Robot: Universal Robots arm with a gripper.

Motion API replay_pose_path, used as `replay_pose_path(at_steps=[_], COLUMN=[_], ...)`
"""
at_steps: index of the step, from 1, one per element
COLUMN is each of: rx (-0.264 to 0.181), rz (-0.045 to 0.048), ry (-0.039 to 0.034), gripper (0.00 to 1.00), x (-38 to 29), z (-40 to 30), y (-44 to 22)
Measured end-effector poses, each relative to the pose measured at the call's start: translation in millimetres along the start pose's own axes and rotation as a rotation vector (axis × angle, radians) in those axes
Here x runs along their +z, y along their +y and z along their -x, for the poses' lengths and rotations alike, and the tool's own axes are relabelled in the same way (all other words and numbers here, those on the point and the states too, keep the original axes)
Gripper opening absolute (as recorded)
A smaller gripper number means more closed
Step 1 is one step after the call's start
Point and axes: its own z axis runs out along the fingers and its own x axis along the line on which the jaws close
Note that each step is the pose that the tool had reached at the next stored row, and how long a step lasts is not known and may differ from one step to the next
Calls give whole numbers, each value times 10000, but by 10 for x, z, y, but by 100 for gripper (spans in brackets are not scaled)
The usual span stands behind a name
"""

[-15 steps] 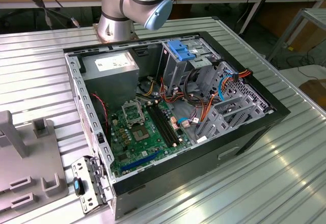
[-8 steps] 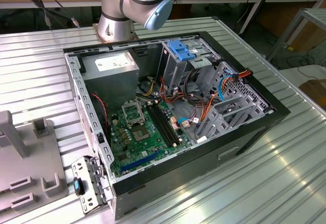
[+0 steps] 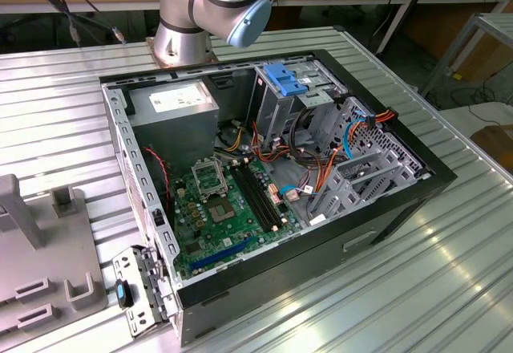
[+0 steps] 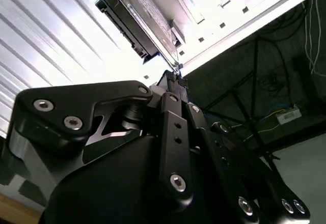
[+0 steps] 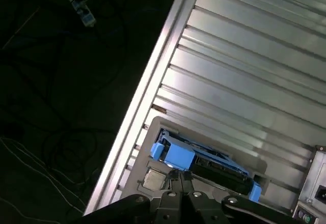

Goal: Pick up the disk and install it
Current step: 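Pick up the disk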

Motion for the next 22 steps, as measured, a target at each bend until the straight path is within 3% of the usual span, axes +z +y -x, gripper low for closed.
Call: replay_pose_path(at_steps=[4,12,22], rx=[-800,-3577,-5290], rz=[-19,-84,-191], ry=[33,145,213], gripper=[11,11,11], x=[0,3,22], z=[0,0,2], y=[0,0,2])
